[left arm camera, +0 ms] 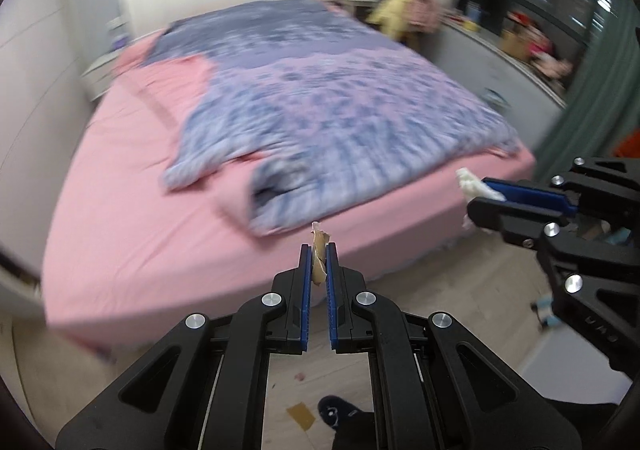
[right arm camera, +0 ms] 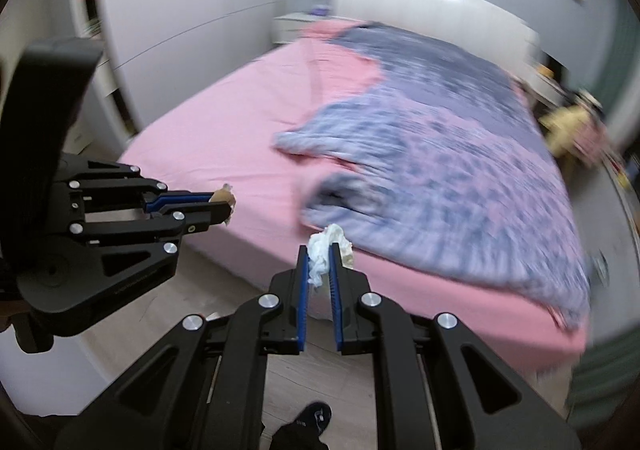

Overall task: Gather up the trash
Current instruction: 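Carry both held pieces of trash across the room toward the trash bin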

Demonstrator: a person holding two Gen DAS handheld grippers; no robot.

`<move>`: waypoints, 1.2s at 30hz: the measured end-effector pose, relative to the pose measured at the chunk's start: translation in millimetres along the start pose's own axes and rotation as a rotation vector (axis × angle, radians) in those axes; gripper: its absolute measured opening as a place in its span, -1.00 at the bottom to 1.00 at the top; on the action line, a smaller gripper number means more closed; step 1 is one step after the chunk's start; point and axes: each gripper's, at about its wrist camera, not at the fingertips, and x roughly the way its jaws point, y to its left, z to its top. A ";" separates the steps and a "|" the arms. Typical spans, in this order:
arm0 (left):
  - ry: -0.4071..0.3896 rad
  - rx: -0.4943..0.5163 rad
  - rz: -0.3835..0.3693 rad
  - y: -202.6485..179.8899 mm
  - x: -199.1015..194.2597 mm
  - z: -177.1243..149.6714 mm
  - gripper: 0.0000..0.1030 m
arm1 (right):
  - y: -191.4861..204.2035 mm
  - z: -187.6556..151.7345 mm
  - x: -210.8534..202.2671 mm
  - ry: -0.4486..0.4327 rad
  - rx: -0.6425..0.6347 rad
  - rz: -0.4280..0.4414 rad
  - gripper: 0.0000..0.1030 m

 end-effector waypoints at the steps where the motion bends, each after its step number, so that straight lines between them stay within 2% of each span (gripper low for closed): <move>1: -0.003 0.050 -0.034 -21.0 7.7 9.8 -0.89 | -13.9 -7.0 -4.9 -0.001 0.035 -0.028 -0.78; 6: -0.024 0.232 -0.159 -114.9 32.7 45.8 -0.89 | -96.6 -55.9 -29.2 0.010 0.237 -0.170 -0.78; 11: -0.011 0.372 -0.233 -216.5 62.5 67.1 -0.89 | -173.5 -114.4 -47.1 0.018 0.388 -0.266 -0.78; 16: 0.002 0.513 -0.315 -337.1 76.1 76.6 -0.89 | -255.3 -173.5 -84.5 0.009 0.526 -0.360 -0.78; 23: 0.001 0.649 -0.428 -476.2 93.0 89.9 -0.89 | -358.7 -257.5 -150.1 0.014 0.732 -0.533 -0.78; 25: 0.001 0.708 -0.456 -509.4 98.3 95.8 -0.89 | -381.2 -277.1 -160.3 0.024 0.777 -0.581 -0.78; 31: 0.022 0.781 -0.526 -579.6 128.8 126.2 -0.89 | -436.1 -315.3 -174.9 0.048 0.901 -0.660 -0.78; 36: 0.021 0.839 -0.591 -638.3 165.9 164.4 -0.89 | -483.9 -318.5 -169.7 0.072 0.989 -0.684 -0.78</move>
